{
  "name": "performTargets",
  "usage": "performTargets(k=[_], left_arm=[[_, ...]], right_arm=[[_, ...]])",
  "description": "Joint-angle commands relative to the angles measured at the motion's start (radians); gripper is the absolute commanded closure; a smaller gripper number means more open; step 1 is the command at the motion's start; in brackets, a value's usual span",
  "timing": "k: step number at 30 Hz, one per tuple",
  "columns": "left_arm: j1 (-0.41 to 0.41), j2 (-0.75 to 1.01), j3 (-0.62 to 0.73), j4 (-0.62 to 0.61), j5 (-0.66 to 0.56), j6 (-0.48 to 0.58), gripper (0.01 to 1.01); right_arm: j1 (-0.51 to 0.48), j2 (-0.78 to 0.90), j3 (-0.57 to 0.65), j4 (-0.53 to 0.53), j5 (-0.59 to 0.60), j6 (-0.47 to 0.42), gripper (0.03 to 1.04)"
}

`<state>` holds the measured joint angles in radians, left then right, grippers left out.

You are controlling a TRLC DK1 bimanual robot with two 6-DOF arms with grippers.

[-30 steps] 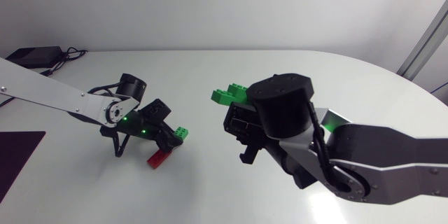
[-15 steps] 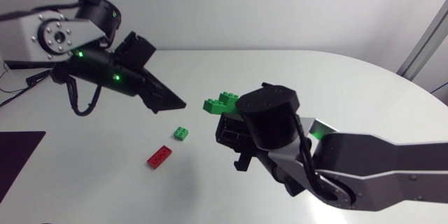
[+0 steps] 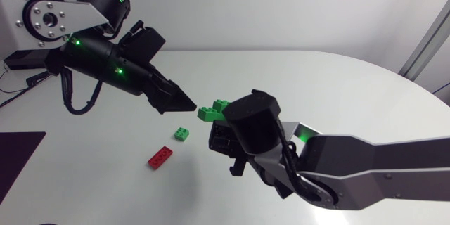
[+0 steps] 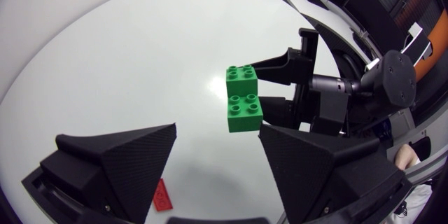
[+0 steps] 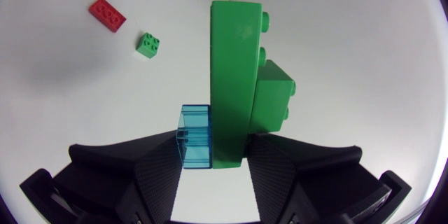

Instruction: Separate the duplo bricks

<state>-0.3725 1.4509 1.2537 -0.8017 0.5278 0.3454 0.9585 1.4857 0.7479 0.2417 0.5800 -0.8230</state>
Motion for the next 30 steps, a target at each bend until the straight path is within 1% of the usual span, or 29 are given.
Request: performTargets(k=[1,8,9,10,12,15,21,23,25,26,28,30], left_arm=[[-0.013,-0.017,-0.01,-0.014,0.015,-0.028,0.221],[-0.025,-0.018,-0.016,-0.013,0.081,-0.037,0.225],[-0.026,-0.017,-0.017,-0.013,0.081,-0.037,0.241],[-0.029,-0.015,-0.019,-0.011,0.081,-0.037,0.282],[-0.031,-0.009,-0.022,-0.011,0.081,-0.036,0.285],[-0.026,-0.004,-0.037,0.001,0.081,-0.029,0.344],[-0.014,0.006,-0.063,0.024,0.081,-0.019,0.357],[-0.013,0.011,-0.065,0.032,0.081,-0.02,0.426],[-0.013,0.012,-0.065,0.039,0.081,-0.02,0.451],[-0.013,0.012,-0.065,0.042,0.081,-0.02,0.48],[-0.013,0.012,-0.063,0.05,0.081,-0.022,0.572],[-0.011,0.014,-0.065,0.053,0.081,-0.02,0.584]], right_arm=[[0.009,0.027,0.039,0.008,0.009,-0.007,0.81],[0.019,0.062,0.08,0.016,0.014,0.012,0.81],[0.02,0.065,0.085,0.019,0.014,0.013,0.81],[0.02,0.067,0.09,0.021,0.014,0.013,0.81],[0.02,0.068,0.1,0.021,0.015,0.015,0.81],[0.02,0.068,0.11,0.019,0.017,0.015,0.81],[0.02,0.07,0.113,0.019,0.018,0.015,0.81],[0.022,0.073,0.114,0.019,0.018,0.015,0.81],[0.026,0.074,0.116,0.021,0.02,0.016,0.81],[0.028,0.076,0.117,0.021,0.021,0.018,0.81],[0.032,0.076,0.119,0.019,0.023,0.018,0.81],[0.034,0.076,0.119,0.019,0.024,0.018,0.81]])
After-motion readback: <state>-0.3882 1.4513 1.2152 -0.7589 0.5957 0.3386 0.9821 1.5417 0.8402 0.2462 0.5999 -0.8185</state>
